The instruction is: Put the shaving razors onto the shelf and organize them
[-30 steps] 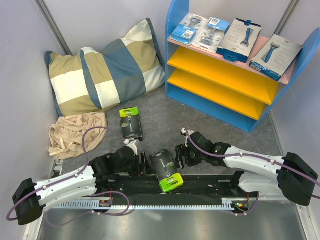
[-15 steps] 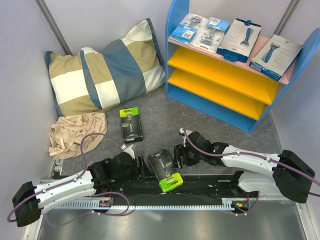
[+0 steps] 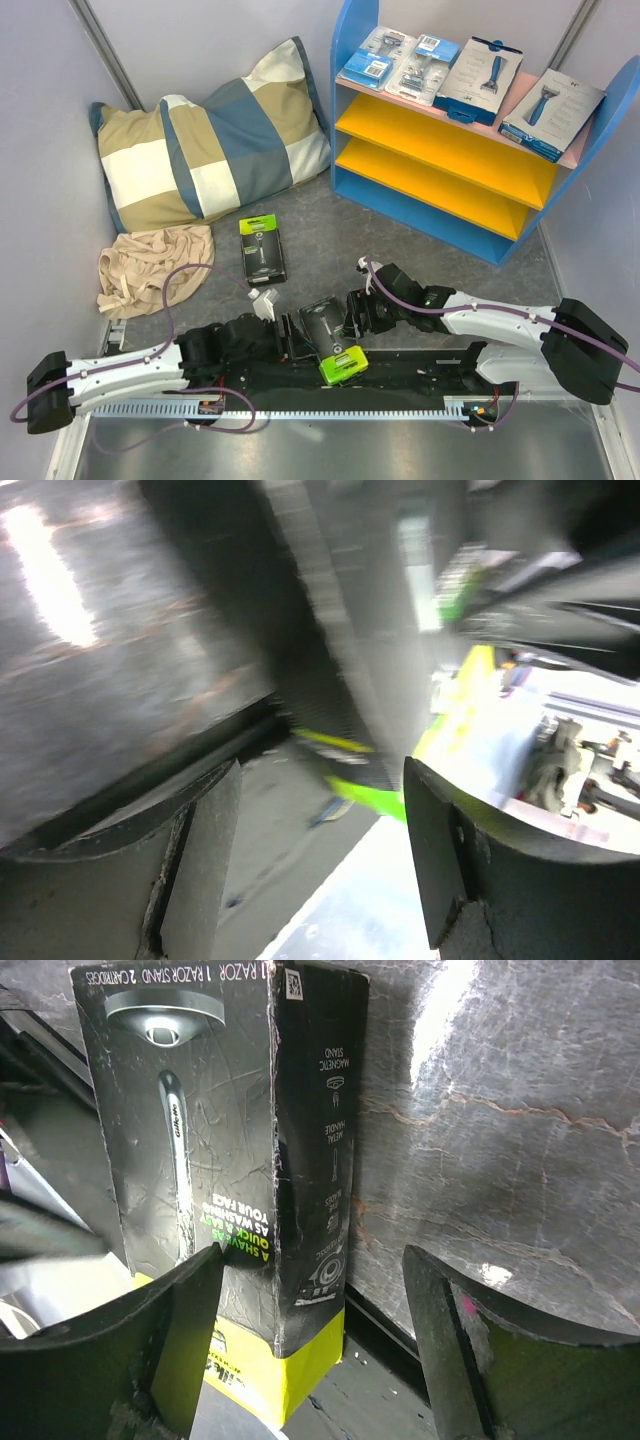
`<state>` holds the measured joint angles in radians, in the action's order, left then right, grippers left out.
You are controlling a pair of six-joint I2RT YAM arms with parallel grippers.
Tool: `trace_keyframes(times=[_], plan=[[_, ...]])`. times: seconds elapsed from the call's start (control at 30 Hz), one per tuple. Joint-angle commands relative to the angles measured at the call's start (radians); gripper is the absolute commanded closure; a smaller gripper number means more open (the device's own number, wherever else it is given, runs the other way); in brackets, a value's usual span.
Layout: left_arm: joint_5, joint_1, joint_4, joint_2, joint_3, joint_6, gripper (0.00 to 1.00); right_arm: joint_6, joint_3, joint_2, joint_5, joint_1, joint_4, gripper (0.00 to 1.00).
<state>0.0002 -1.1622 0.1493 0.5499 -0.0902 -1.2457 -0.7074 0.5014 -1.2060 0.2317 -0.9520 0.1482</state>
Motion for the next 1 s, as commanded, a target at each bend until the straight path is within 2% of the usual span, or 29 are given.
trace_keyframes(times=[0.0,0.33,0.73,0.97], plan=[[-0.112,-0.057,-0.093,-0.063,-0.019,-0.035,0.28,-0.003,-0.026,-0.013,-0.002,-0.008,-0.018,0.2],[-0.189,-0.143,-0.122,-0.015,-0.057,-0.024,0.28,-0.003,-0.035,-0.012,0.003,-0.008,-0.029,0.2],[-0.249,-0.156,-0.208,0.05,0.006,-0.115,0.28,-0.004,-0.05,0.0,0.031,-0.008,-0.052,0.21],[-0.21,-0.159,-0.205,0.218,-0.014,-0.185,0.28,-0.01,-0.063,-0.006,0.046,-0.019,-0.067,0.23]])
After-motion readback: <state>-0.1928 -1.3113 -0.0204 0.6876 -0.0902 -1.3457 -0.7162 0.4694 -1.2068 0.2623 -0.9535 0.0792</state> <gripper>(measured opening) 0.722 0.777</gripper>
